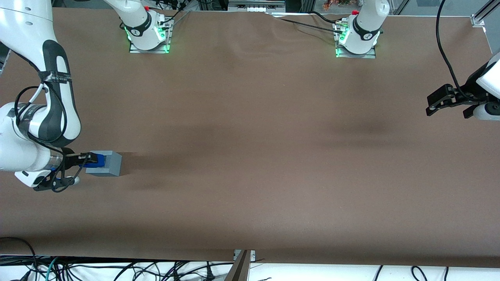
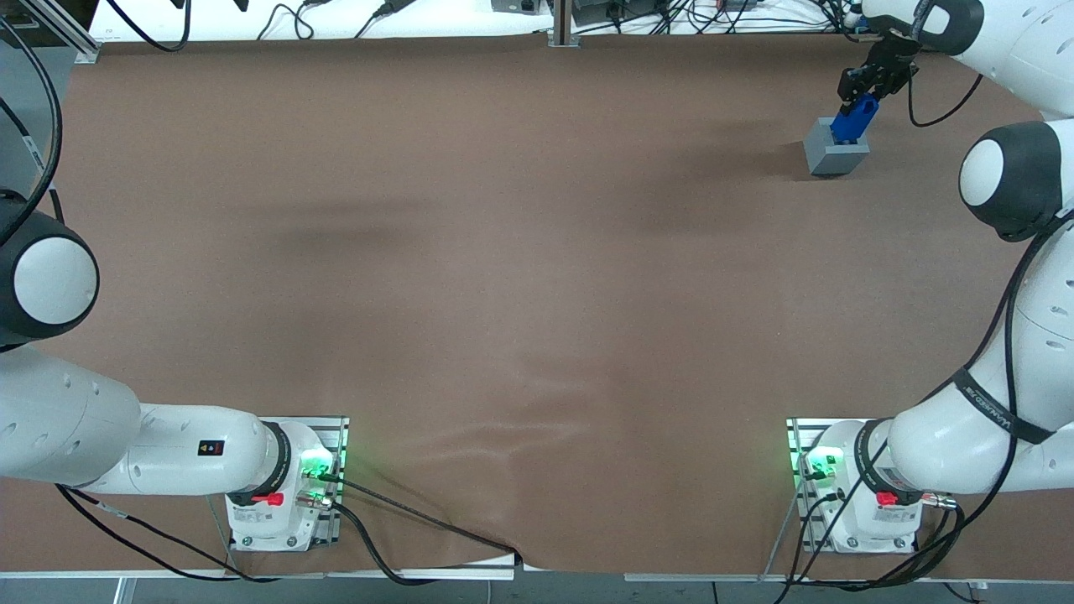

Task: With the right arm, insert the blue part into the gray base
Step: 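Lower and push the blue block into the gray base's opening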

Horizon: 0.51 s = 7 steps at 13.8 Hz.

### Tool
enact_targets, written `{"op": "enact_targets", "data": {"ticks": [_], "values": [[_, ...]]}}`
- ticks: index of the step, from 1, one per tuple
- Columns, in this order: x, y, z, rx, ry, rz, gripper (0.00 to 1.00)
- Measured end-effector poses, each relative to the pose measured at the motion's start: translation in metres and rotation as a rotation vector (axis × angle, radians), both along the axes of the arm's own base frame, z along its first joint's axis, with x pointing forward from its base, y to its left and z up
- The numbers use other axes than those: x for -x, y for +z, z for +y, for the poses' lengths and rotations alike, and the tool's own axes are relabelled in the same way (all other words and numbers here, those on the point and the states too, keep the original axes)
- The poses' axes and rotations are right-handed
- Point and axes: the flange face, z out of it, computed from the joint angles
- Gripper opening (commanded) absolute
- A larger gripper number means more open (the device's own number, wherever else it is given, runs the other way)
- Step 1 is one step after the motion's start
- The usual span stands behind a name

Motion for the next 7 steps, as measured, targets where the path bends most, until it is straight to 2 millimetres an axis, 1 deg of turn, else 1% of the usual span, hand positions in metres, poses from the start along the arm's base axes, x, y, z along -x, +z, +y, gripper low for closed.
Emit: {"op": "enact_targets", "data": {"ticks": [7], "values": [[-0.0003,-0.0019,-0.0027,0.003,-0.015,-0.001,0.03]]}}
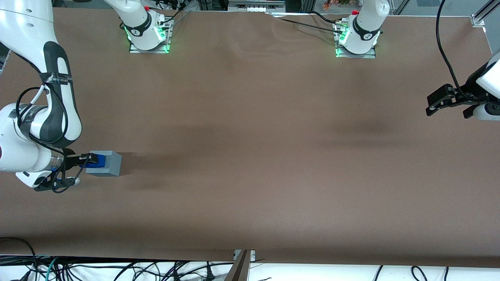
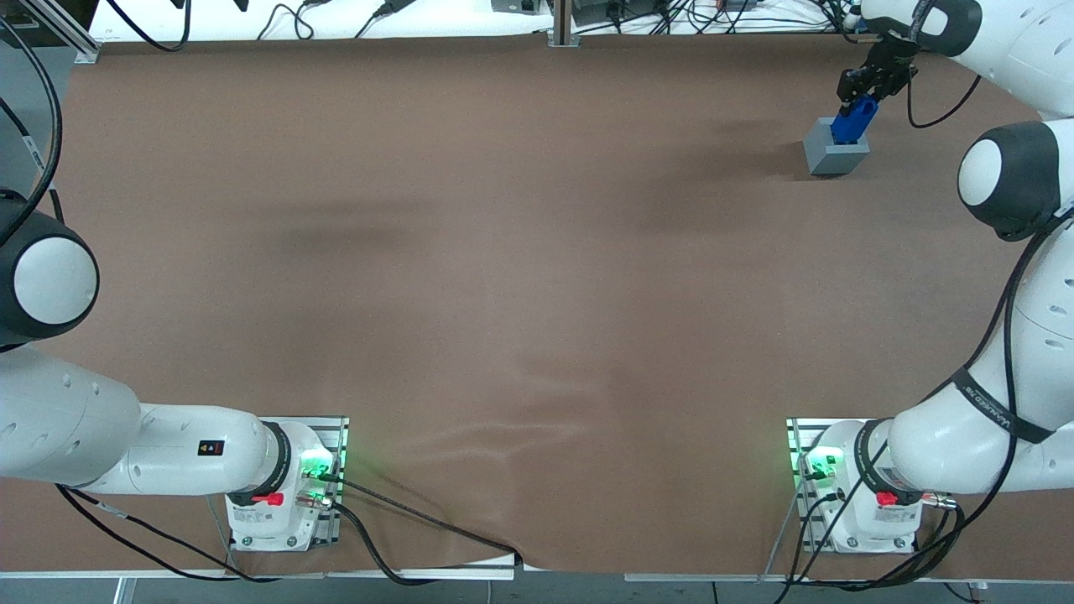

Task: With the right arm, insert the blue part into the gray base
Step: 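Lower and push the blue block into the gray base's opening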

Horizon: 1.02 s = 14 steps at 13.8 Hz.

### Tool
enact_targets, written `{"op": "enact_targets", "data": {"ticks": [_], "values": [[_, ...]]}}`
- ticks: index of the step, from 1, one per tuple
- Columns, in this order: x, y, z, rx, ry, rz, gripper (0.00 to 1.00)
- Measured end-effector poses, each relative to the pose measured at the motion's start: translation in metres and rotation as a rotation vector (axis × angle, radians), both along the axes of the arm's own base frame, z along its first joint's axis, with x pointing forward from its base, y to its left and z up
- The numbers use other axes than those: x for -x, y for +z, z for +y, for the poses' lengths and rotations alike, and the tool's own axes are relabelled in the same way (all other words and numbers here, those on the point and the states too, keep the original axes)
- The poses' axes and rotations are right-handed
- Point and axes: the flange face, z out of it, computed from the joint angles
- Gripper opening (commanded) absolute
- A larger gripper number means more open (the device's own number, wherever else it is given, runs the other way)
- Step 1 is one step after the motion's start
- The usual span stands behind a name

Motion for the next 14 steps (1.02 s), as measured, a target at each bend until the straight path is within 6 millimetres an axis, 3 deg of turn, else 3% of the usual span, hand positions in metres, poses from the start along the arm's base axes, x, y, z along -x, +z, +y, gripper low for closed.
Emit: {"op": "enact_targets", "data": {"ticks": [14], "values": [[-0.0014,0.0002,-0.0047,0.027,-0.121,-0.014,0.03]]}}
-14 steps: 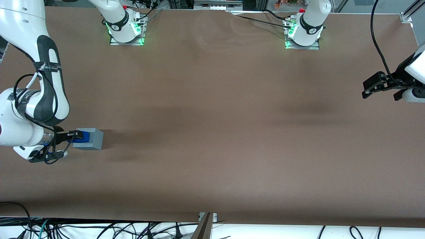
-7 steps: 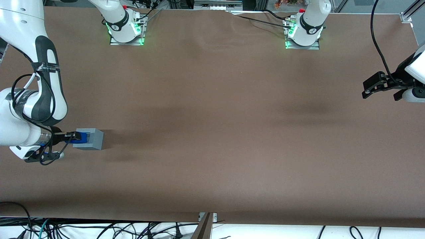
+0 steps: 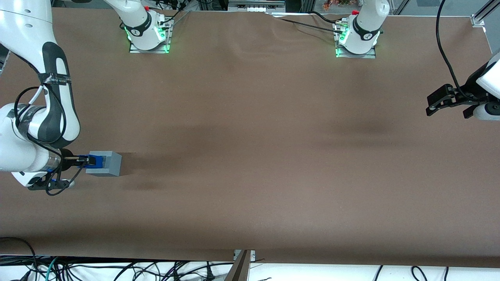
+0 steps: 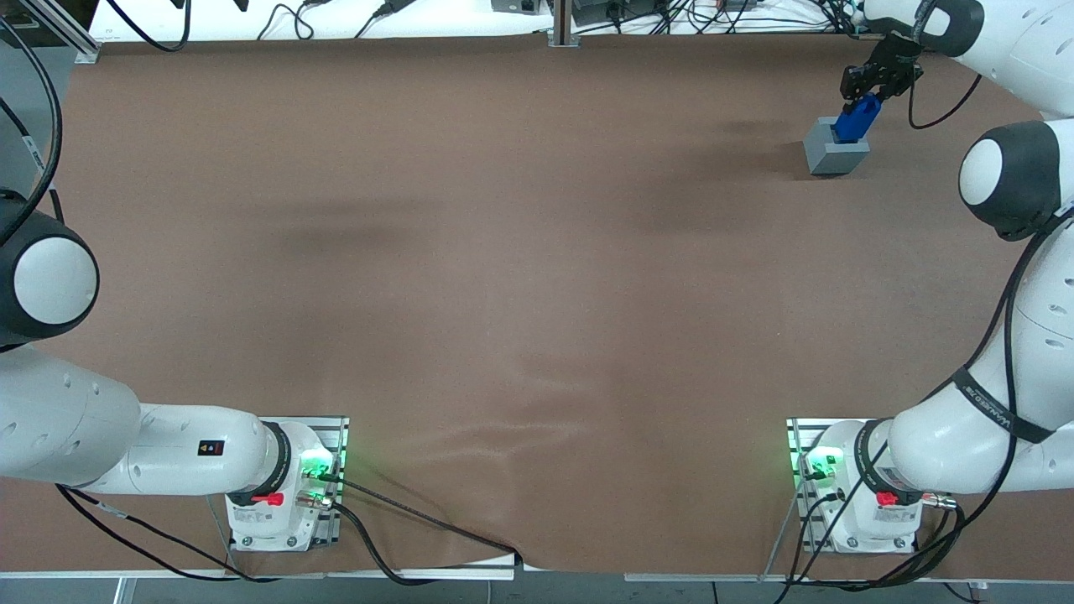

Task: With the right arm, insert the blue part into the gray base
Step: 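Lower and push the blue block into the gray base's opening, then open the right gripper and withdraw it from the block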

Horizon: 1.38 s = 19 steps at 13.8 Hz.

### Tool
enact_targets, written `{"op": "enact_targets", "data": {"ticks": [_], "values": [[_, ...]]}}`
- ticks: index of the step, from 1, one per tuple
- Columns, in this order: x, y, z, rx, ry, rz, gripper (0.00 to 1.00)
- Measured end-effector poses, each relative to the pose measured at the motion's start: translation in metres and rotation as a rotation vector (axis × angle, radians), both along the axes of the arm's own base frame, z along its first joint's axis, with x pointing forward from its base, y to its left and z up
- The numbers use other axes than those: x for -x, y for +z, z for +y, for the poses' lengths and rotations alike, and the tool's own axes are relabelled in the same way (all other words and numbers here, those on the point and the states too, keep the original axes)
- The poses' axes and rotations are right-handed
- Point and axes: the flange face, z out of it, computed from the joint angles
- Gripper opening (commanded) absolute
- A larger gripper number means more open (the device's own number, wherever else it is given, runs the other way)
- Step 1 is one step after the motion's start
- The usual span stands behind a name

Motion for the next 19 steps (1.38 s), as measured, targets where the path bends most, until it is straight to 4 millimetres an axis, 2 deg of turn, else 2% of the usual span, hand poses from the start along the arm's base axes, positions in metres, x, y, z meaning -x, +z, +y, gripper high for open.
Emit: {"op": "enact_targets", "data": {"ticks": [8,12,15,16,17,18,19], "values": [[0.000,-0.001,0.004,0.016,-0.044,0.004,0.02],[0.002,-0.009,0.021,0.024,-0.066,0.006,0.02],[0.002,-0.014,0.022,0.027,-0.066,-0.006,0.02],[0.002,-0.014,0.020,0.028,-0.068,-0.010,0.09],[0.001,-0.014,0.020,0.028,-0.068,-0.012,0.70],[0.001,-0.014,0.020,0.028,-0.069,-0.015,0.99],[0.001,-0.014,0.019,0.029,-0.069,-0.018,1.00]]}}
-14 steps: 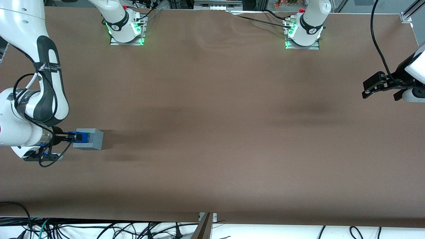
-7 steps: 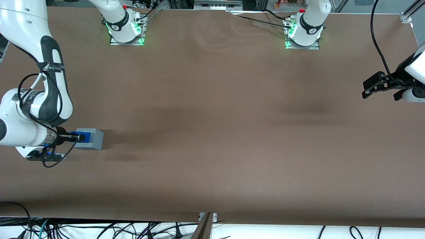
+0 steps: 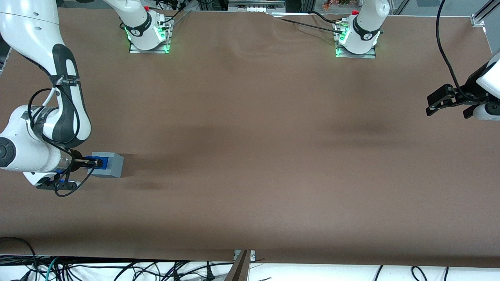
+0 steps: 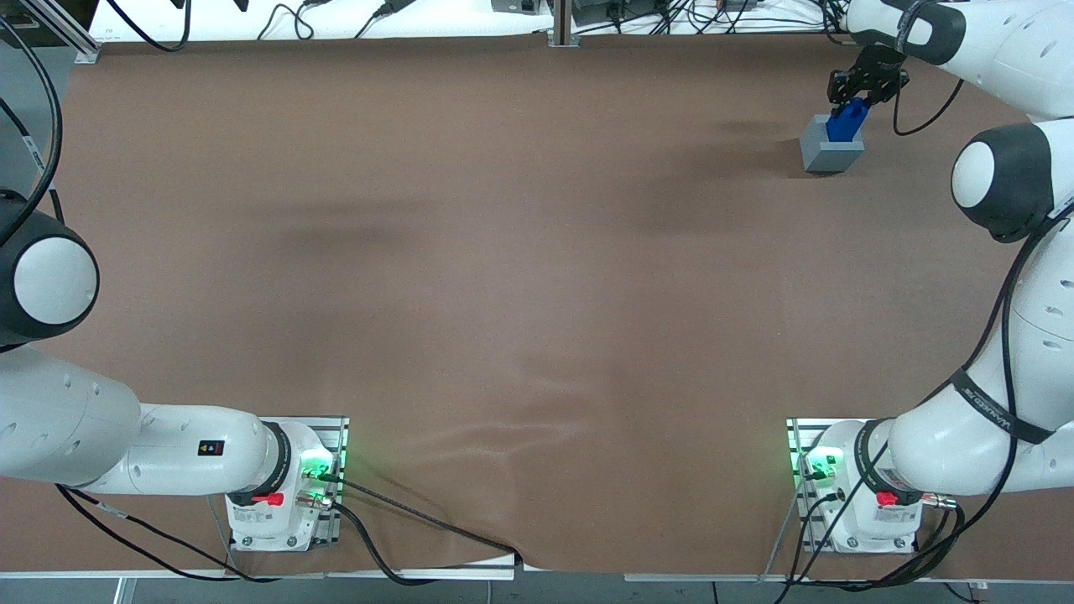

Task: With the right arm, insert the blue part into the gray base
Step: 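Open the right gripper and withdraw it from the block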

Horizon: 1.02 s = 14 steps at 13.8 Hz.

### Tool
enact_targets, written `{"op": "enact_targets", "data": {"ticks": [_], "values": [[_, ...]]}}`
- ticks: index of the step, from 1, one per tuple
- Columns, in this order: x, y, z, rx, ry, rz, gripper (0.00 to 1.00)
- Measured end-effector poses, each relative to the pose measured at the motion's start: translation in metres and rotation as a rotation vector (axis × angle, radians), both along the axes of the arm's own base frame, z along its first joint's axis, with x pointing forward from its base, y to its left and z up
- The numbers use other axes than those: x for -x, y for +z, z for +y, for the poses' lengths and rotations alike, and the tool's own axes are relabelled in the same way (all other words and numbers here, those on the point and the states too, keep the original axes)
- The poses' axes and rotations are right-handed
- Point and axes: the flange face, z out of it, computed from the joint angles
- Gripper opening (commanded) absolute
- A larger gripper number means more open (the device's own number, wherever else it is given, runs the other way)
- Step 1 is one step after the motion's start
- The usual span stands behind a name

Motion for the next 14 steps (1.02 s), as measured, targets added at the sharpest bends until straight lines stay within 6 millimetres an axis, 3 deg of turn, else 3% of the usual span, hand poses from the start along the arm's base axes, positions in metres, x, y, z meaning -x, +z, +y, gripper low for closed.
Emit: {"op": "enact_targets", "data": {"ticks": [4,7,10,14], "values": [[-0.003,0.009,0.002,0.000,0.002,-0.020,1.00],[-0.003,0.039,0.008,-0.006,-0.001,-0.043,1.00],[0.002,0.110,0.018,-0.023,0.012,-0.120,1.00],[0.035,0.216,0.035,-0.065,0.038,-0.171,1.00]]}}
